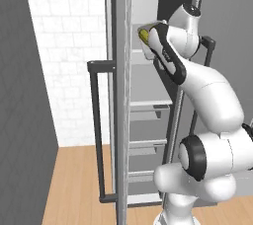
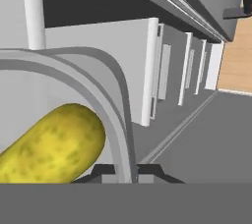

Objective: Take the meat container that has the steak and place it on the second highest rack of the freezer. Then take the vegetable container that has the lime and cucumber and place it on the highest rack of the freezer.

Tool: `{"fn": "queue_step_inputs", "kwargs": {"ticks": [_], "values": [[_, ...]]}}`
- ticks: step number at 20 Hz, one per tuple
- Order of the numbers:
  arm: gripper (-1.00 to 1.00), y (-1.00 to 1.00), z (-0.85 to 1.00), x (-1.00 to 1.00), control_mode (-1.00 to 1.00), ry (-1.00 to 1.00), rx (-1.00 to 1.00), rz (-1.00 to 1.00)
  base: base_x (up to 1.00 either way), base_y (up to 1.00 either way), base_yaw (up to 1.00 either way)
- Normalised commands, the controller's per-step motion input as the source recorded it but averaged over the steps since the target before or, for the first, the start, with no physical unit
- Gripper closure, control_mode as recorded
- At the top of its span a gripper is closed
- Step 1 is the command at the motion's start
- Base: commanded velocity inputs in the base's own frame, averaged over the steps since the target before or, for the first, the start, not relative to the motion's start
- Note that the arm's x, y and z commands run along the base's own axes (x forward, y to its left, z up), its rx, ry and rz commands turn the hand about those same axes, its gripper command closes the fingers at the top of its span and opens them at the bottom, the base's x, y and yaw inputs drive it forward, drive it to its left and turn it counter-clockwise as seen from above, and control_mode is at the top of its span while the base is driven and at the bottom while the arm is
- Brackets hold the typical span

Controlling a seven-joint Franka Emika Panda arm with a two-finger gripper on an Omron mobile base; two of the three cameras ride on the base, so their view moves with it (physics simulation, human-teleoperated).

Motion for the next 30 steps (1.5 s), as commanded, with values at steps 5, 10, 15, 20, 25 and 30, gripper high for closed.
{"fn": "queue_step_inputs", "kwargs": {"ticks": [5,10,15,20,25,30], "values": [[1.00,0.00,0.20,0.75,-1.00,0.00,0.09,0.03,0.00,0.00,0.00],[1.00,0.00,0.01,0.76,-1.00,0.00,0.03,0.04,0.00,0.00,0.00],[1.00,0.00,0.00,0.93,-1.00,0.00,0.00,0.00,0.00,0.00,0.00],[-1.00,0.03,0.00,1.00,-1.00,0.00,0.00,0.00,0.00,0.00,0.00],[-1.00,0.00,0.04,0.64,-1.00,-0.03,0.01,0.00,0.00,0.00,0.00],[-1.00,-0.05,0.04,-0.76,-1.00,-0.08,0.01,0.08,0.00,0.00,0.00]]}}
